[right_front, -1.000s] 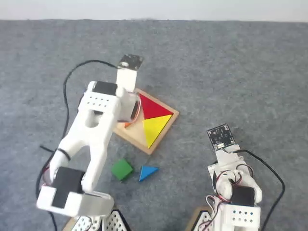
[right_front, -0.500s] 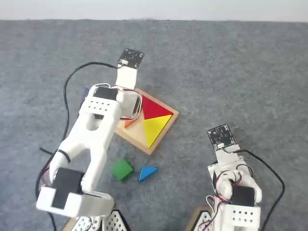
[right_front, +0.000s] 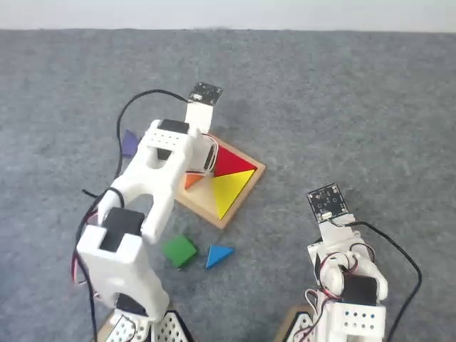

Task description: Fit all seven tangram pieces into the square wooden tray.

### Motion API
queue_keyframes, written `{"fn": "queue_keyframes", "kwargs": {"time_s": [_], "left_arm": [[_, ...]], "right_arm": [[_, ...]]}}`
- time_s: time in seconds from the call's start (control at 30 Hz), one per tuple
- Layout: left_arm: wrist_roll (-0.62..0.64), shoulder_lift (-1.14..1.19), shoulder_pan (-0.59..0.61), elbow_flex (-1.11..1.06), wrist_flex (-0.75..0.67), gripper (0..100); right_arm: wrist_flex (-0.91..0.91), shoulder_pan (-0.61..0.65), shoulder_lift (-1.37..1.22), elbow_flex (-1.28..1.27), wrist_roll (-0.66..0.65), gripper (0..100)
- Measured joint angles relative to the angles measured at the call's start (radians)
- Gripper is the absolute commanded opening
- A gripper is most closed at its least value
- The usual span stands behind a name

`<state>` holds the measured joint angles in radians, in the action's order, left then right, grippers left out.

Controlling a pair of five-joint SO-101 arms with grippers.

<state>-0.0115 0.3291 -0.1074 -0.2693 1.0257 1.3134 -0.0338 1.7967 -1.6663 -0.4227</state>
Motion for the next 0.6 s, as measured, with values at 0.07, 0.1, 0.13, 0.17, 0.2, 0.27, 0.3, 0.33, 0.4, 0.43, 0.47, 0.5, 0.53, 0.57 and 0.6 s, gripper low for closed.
{"fn": "queue_keyframes", "kwargs": {"time_s": [0.07, 0.1, 0.13, 0.17, 0.2, 0.27, 0.3, 0.33, 0.4, 0.43, 0.47, 0.5, 0.53, 0.57, 0.6], "left_arm": [[0.0, 0.011, 0.005, 0.021, 0.023, 15], [0.0, 0.015, 0.006, 0.028, 0.034, 15], [-0.002, 0.017, 0.008, 0.028, 0.043, 15], [0.0, 0.017, 0.009, 0.028, 0.051, 15], [0.0, 0.017, 0.009, 0.028, 0.057, 15], [0.0, 0.018, 0.012, 0.029, 0.077, 15], [0.005, 0.029, 0.017, 0.026, 0.091, 15], [0.006, 0.035, 0.018, 0.031, 0.1, 15], [0.006, 0.034, 0.018, 0.029, 0.109, 15], [0.006, 0.034, 0.018, 0.029, 0.109, 15], [0.006, 0.034, 0.018, 0.029, 0.109, 15], [0.006, 0.034, 0.018, 0.029, 0.112, 15], [0.006, 0.034, 0.018, 0.029, 0.112, 15], [0.006, 0.034, 0.018, 0.029, 0.112, 15], [0.006, 0.034, 0.018, 0.029, 0.112, 14]], "right_arm": [[0.0, 0.0, 0.0, 0.0, 0.0, 0.8], [0.0, 0.0, 0.0, 0.0, 0.0, 0.8], [0.0, 0.0, 0.0, 0.0, 0.0, 0.8], [0.0, 0.0, 0.0, 0.0, 0.0, 0.8], [0.0, 0.0, 0.0, 0.0, 0.0, 0.8], [0.0, 0.0, 0.0, 0.0, 0.0, 0.8], [0.0, 0.0, 0.0, 0.0, 0.0, 0.8], [0.0, 0.0, 0.0, 0.0, 0.0, 0.8], [0.0, 0.0, 0.0, 0.0, 0.0, 0.8], [0.0, 0.0, 0.0, 0.0, 0.0, 0.8], [0.0, 0.0, 0.0, 0.0, 0.0, 0.8], [0.0, 0.0, 0.0, 0.0, 0.0, 0.8], [0.0, 0.0, 0.0, 0.0, 0.0, 0.8], [0.0, 0.0, 0.0, 0.0, 0.0, 0.8], [0.0, 0.0, 0.0, 0.0, 0.0, 0.8]]}}
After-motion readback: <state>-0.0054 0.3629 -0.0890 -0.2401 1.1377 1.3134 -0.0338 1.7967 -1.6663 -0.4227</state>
